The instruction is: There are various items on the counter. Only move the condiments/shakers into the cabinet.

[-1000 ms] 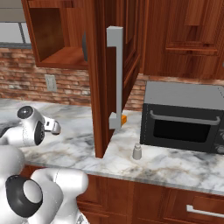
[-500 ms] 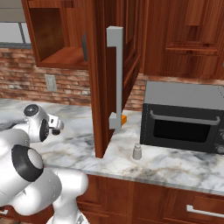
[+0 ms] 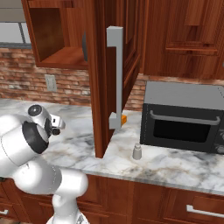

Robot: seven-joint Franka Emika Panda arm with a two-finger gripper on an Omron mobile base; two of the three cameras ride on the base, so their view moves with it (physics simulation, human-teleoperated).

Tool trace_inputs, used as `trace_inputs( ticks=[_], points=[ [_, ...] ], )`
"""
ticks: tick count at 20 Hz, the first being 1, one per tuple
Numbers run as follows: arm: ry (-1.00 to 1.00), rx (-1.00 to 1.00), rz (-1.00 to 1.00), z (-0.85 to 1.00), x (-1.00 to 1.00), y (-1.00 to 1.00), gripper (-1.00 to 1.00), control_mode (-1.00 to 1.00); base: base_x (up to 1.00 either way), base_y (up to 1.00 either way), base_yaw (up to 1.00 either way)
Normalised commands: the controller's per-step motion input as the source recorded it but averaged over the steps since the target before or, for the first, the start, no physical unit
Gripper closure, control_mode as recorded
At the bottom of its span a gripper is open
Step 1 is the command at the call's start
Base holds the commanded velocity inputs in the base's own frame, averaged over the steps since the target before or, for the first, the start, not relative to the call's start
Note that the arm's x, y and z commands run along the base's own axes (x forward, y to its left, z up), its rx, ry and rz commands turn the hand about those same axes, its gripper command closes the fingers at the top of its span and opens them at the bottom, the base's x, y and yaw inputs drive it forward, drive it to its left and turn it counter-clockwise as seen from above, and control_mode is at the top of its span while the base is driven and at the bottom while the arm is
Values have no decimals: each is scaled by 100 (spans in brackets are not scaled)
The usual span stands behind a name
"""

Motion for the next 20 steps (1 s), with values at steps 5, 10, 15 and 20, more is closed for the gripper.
trace_inputs(
  ticks=[5,10,15,20],
  points=[
    [0,-1,0,-26,18,9,-100,-100,0,0,0],
    [0,-3,0,-6,25,0,-100,-100,0,0,0],
    [0,0,0,0,30,0,-100,-100,0,0,0],
    [0,-1,0,-1,23,0,-100,-100,0,0,0]
  ],
)
